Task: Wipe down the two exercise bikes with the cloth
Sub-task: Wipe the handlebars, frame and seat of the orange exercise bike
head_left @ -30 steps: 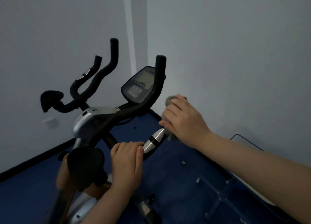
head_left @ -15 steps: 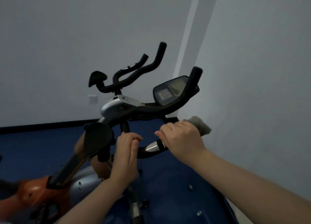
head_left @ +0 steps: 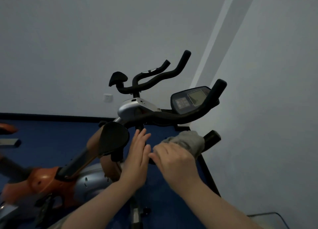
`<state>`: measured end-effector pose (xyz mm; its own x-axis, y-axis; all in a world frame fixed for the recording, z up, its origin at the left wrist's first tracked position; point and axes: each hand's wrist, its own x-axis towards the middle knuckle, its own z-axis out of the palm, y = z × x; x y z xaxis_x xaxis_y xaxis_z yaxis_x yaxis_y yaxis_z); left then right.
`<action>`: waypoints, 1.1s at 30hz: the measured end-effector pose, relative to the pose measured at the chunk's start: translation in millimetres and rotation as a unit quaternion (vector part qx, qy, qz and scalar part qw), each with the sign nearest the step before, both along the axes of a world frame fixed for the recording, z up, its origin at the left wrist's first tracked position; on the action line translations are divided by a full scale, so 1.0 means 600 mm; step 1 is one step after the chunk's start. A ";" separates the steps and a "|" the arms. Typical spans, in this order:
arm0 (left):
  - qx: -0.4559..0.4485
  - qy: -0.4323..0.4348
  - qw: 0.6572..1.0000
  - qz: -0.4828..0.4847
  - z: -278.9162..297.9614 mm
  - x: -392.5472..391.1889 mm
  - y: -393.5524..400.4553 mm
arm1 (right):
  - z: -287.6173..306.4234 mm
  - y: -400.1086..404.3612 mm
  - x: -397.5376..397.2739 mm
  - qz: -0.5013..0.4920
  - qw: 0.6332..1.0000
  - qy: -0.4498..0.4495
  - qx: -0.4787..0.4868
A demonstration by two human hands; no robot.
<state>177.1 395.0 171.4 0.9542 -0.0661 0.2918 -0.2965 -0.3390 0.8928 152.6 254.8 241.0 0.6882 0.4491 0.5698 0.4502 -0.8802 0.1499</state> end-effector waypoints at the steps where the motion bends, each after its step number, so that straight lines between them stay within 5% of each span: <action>1: -0.009 0.000 1.000 -0.009 0.000 -0.002 0.002 | 0.012 0.000 0.005 0.011 0.999 0.028 0.023; 9: -0.011 0.012 1.000 -0.027 0.042 -0.019 0.022 | 0.015 -0.018 -0.021 -0.128 0.985 0.112 0.013; 12: 0.008 -0.065 0.998 -0.018 0.077 -0.031 0.050 | 0.015 0.028 -0.015 -0.086 0.984 0.153 -0.028; 17: 0.053 -0.118 0.990 0.052 0.117 0.009 0.133 | 0.062 -0.030 0.003 -0.006 0.925 0.378 -0.046; 20: 0.129 -0.057 0.986 0.089 0.103 0.051 0.162 | 0.047 0.024 0.010 -0.081 0.934 0.315 -0.151; 22: 0.141 -0.013 0.985 0.096 0.088 0.071 0.166 | 0.030 0.094 0.027 -0.123 0.953 0.240 -0.135; 26: 0.050 0.039 0.994 0.085 0.062 0.075 0.163 | 0.004 0.137 0.047 -0.245 0.929 0.274 -0.051; 30: -0.010 0.069 0.995 0.065 0.052 0.072 0.165 | -0.009 0.136 0.019 -0.258 0.942 0.207 -0.061; 33: -0.013 0.074 0.996 0.056 0.050 0.076 0.165 | -0.001 0.135 0.061 -0.249 0.922 0.288 -0.068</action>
